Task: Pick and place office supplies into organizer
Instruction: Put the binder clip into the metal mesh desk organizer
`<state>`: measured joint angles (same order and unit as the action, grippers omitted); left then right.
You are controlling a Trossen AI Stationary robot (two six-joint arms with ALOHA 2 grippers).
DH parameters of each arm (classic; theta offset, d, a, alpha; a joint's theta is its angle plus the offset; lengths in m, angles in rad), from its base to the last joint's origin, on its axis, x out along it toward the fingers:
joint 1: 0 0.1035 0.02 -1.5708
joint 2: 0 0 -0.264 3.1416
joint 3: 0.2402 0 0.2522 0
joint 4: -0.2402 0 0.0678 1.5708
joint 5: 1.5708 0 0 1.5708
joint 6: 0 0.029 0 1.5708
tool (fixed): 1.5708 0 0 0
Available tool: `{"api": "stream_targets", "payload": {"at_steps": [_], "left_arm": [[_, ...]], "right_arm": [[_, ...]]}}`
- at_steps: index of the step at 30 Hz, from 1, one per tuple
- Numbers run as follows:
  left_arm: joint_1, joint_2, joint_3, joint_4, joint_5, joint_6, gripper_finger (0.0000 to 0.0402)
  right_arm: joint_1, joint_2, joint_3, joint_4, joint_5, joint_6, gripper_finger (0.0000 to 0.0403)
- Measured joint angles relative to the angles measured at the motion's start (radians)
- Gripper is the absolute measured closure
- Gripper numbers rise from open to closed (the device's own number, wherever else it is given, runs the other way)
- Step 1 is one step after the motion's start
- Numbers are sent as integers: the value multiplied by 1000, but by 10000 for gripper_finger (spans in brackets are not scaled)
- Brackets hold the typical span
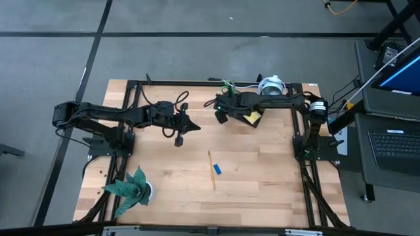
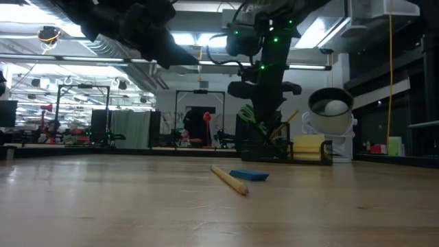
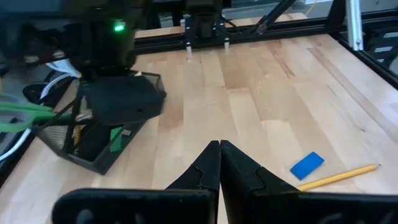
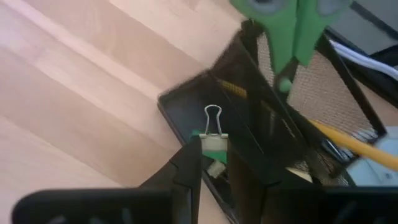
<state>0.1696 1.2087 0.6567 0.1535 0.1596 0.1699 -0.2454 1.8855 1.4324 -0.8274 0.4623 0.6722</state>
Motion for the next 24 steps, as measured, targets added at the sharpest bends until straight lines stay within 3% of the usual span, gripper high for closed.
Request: {"api": "stream_targets", "payload": {"at_steps": [24], "left_arm": [[-45, 0, 0, 3, -4, 8, 400]], "right_arm": [[-3, 71, 0, 18, -12, -27, 324]]}}
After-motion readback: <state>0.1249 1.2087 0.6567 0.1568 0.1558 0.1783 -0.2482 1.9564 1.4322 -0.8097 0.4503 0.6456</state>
